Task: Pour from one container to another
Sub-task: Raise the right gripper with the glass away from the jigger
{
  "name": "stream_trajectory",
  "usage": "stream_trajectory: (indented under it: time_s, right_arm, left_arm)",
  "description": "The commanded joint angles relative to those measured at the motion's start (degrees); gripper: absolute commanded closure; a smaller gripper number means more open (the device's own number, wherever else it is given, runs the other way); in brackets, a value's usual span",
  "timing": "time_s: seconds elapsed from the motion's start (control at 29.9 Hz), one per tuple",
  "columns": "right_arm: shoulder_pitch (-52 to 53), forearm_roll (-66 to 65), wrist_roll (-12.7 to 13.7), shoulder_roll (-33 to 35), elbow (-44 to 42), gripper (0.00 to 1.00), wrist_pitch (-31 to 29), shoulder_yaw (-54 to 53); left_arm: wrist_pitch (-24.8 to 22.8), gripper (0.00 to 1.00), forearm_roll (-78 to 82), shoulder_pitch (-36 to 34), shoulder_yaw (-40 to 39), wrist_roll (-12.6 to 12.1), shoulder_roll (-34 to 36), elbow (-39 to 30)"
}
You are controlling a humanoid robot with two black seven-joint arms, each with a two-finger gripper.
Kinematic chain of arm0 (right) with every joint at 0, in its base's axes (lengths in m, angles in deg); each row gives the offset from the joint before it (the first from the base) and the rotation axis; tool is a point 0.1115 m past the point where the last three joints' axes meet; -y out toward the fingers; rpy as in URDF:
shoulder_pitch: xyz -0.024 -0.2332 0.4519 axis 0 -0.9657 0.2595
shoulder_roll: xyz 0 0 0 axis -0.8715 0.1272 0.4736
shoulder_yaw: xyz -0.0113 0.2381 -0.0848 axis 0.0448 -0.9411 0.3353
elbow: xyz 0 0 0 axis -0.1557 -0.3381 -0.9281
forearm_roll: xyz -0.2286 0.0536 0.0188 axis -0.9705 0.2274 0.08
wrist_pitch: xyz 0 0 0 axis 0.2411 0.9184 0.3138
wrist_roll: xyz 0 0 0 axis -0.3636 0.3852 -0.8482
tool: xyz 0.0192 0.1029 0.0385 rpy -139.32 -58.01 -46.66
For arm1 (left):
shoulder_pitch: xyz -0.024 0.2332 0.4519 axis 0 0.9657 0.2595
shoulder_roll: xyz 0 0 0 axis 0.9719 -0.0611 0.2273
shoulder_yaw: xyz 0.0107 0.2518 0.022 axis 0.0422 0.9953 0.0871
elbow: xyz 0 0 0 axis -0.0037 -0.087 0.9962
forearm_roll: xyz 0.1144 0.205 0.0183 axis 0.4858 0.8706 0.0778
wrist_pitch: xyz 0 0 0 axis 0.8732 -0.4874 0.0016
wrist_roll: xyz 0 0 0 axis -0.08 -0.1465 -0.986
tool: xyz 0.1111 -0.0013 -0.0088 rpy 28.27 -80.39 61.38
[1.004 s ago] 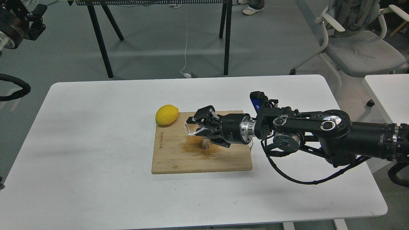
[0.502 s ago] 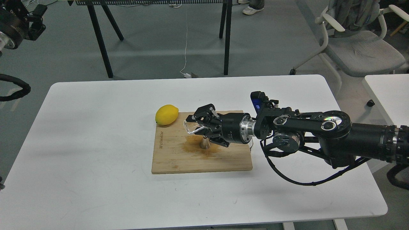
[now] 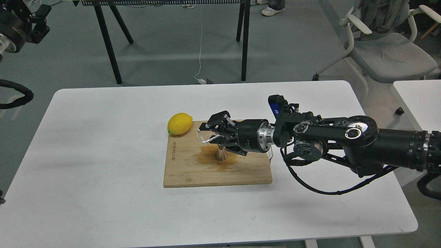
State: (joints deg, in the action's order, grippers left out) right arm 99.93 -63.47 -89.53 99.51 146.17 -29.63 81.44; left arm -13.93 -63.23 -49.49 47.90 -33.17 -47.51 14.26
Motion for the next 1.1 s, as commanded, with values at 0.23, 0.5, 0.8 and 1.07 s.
stream_trajectory:
  time_s: [0.23, 0.5, 0.8, 1.07]
  right_arm:
    - [11.1, -7.3, 0.2, -0.3, 1.6, 0.98, -0.1, 9.0]
    - [19.3, -11.2, 0.1, 8.4, 7.0, 0.98, -0.1, 13.0]
    - [15.7, -25.0, 0.1, 22.6, 6.9, 0.98, 0.3, 13.5]
    - [6.4, -38.6, 0.1, 27.6, 2.4, 0.98, 5.7, 13.1]
  left_arm:
    - [0.0, 0.0, 0.0, -0.1, 0.0, 0.0, 0.1, 0.0]
    - [0.0, 0.0, -0.1, -0.5, 0.0, 0.0, 0.0, 0.0]
    - [0.0, 0.0, 0.0, -1.1, 0.0, 0.0, 0.1, 0.0]
    - [0.0, 0.0, 0.0, -1.8, 0.0, 0.0, -0.1, 0.0]
